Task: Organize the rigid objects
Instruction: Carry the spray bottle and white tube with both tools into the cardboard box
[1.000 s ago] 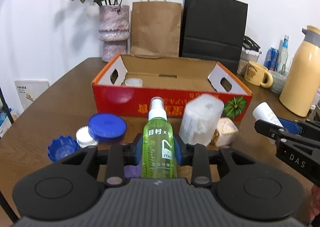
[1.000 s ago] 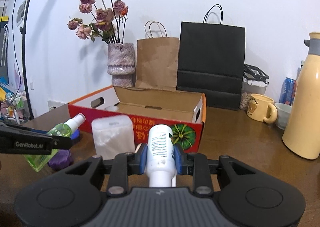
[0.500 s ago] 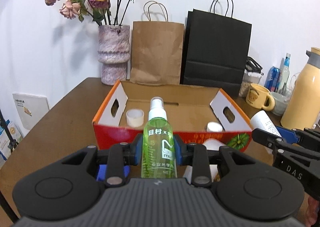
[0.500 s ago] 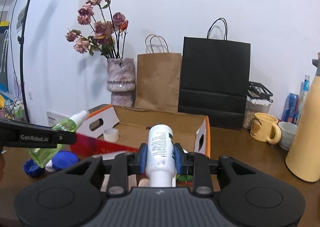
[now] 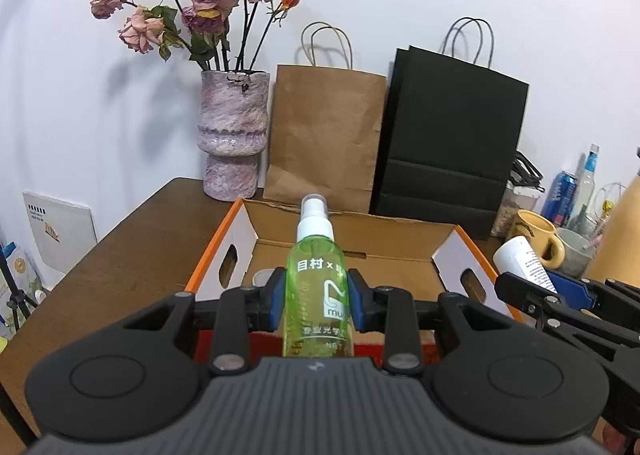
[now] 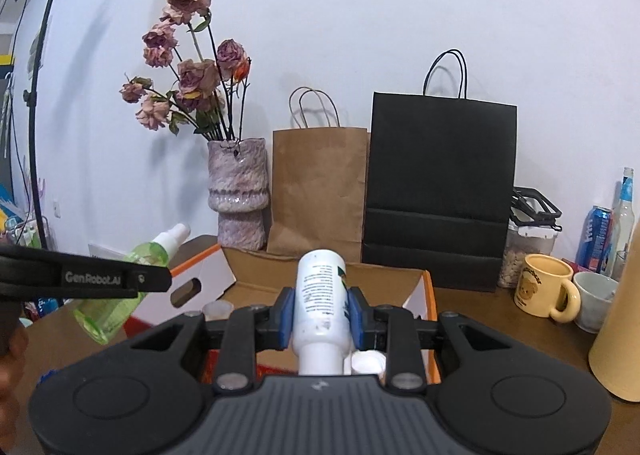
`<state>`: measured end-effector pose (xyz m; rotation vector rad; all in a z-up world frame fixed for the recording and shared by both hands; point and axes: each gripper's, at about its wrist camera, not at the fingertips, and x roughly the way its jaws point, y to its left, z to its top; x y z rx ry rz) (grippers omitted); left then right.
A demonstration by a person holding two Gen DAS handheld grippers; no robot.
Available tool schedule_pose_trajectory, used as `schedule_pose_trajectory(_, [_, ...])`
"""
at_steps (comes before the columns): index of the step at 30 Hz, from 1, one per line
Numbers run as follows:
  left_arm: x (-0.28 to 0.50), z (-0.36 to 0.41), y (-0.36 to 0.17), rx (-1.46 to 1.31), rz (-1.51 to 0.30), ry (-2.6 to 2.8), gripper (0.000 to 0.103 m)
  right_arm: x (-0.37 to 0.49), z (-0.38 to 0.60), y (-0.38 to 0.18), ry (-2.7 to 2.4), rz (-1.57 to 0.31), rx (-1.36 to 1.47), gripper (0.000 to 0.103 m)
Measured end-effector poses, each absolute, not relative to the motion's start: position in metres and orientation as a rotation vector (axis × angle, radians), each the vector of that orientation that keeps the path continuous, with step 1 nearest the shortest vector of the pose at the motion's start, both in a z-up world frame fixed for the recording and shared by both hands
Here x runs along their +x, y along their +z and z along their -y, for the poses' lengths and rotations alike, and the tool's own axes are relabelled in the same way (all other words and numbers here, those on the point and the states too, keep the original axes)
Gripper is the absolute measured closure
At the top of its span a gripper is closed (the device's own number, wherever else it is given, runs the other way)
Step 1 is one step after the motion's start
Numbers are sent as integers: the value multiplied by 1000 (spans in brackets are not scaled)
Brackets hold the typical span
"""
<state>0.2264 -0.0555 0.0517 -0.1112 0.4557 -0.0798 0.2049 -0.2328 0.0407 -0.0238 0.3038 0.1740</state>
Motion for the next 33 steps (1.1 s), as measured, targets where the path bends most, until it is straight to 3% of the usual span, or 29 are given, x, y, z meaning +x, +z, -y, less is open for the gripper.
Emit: schedule_pose_trajectory(33, [342,50,23,-130,-529,5,71,327,213,12,230,-409,22,76])
